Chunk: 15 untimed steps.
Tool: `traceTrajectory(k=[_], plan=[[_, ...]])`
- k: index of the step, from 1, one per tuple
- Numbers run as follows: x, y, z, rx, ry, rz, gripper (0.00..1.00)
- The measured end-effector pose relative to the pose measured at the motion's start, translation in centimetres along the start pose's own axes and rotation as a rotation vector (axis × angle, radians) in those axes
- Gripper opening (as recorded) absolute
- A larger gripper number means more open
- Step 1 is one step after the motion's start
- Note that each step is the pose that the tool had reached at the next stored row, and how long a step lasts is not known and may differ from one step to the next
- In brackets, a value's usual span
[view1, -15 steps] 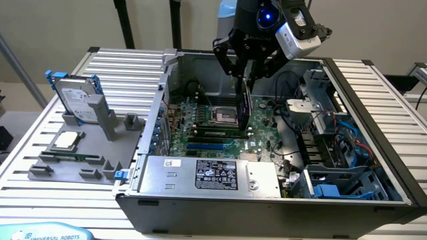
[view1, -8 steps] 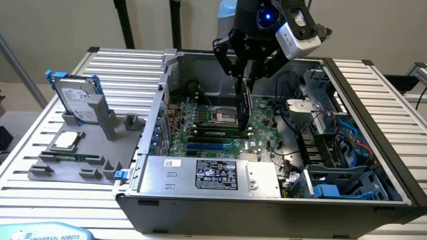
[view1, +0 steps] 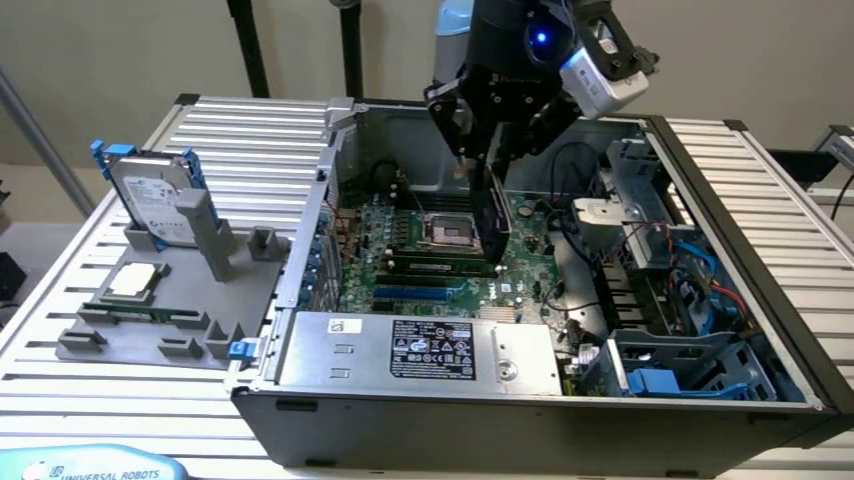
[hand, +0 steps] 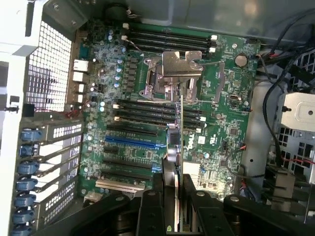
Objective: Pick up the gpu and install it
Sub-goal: 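Insert the gpu into the slot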
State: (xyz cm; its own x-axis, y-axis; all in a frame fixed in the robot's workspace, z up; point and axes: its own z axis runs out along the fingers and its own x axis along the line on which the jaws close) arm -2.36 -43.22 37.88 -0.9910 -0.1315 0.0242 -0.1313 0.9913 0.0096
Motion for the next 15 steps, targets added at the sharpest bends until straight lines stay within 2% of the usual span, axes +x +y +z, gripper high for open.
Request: traceTrajectory(k=[15], plan=[[-0.01, -0.01, 0.58, 0.0065, 0.0026, -0.272, 0.26]])
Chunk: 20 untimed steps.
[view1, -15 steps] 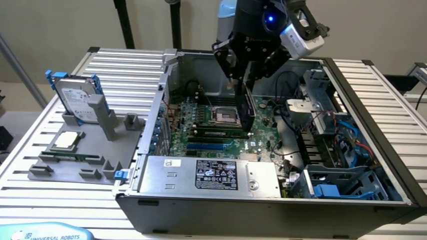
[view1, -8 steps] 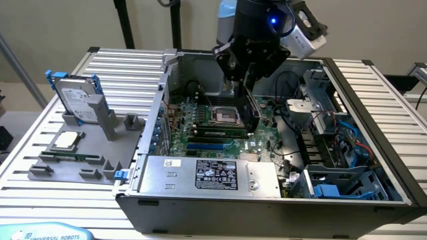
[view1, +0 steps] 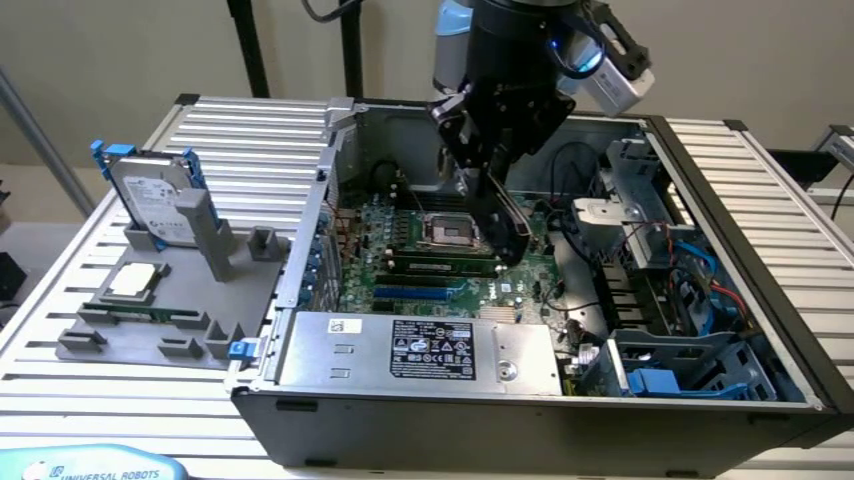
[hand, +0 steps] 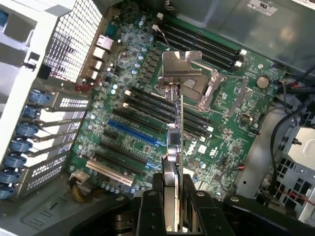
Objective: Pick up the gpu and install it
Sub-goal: 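Insert the gpu into the slot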
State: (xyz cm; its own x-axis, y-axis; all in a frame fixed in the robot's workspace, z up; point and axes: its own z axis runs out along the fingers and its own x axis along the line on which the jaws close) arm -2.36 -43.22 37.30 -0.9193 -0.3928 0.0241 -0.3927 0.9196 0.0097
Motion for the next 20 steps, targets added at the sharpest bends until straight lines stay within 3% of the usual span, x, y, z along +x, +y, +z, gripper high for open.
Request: traceTrajectory(k=[20], plan=[[-0.02, -0.01, 0.92, 0.0087, 0.0034, -0.365, 0.26]])
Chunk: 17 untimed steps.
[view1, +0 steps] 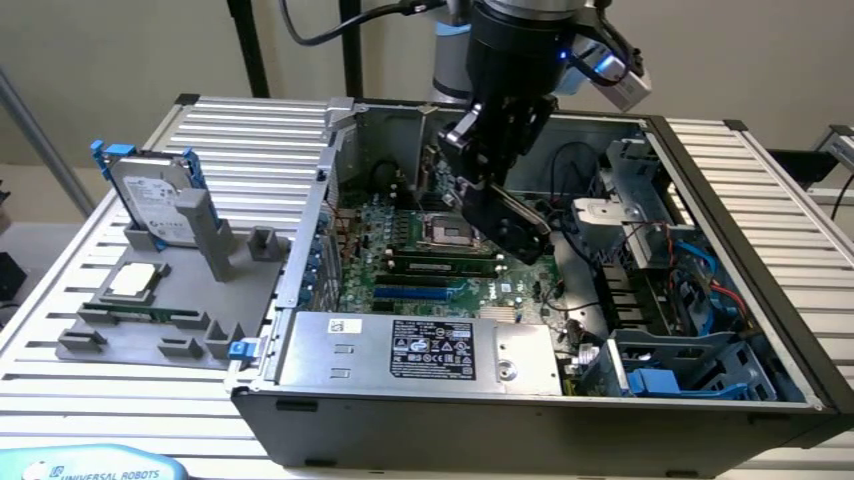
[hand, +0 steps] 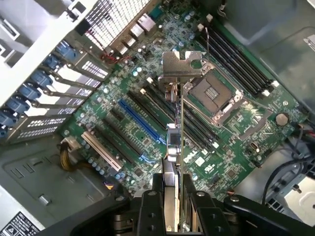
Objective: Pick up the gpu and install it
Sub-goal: 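Insert the gpu into the slot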
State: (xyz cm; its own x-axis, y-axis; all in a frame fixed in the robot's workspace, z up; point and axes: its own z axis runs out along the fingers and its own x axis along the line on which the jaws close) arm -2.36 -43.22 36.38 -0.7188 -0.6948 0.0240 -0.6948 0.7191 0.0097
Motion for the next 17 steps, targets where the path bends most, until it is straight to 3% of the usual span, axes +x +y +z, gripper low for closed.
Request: traceTrajectory(k=[17], plan=[[-0.03, -0.01, 1.04, 0.0074, 0.003, -0.309, 0.26]])
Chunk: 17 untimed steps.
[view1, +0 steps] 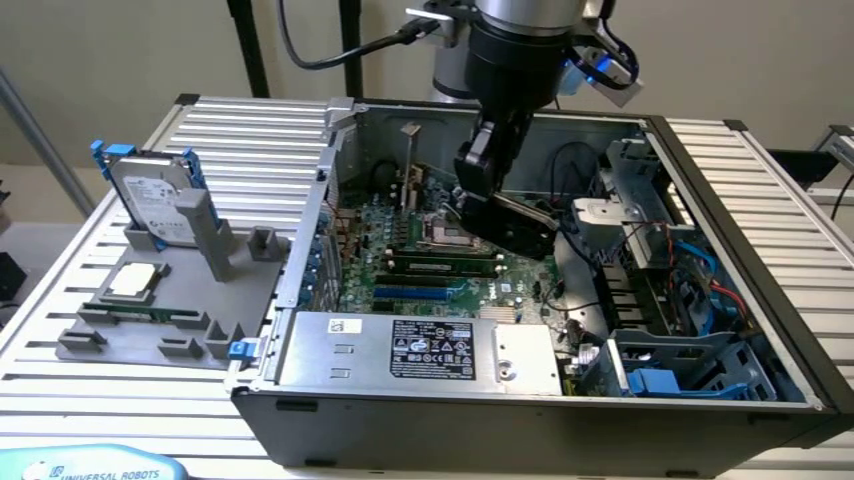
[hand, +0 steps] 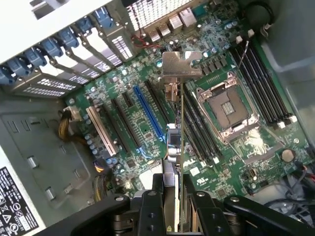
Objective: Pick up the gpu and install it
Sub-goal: 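Insert the gpu into the slot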
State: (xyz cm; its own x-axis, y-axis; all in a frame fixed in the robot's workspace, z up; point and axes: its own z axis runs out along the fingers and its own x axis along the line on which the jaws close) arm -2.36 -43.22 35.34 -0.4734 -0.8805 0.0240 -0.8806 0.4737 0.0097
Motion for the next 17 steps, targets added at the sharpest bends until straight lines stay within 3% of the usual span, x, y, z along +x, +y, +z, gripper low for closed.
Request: traceTrajectory(k=[17], plan=[[0.0, -0.01, 1.36, 0.0088, 0.0023, -0.308, 0.26]])
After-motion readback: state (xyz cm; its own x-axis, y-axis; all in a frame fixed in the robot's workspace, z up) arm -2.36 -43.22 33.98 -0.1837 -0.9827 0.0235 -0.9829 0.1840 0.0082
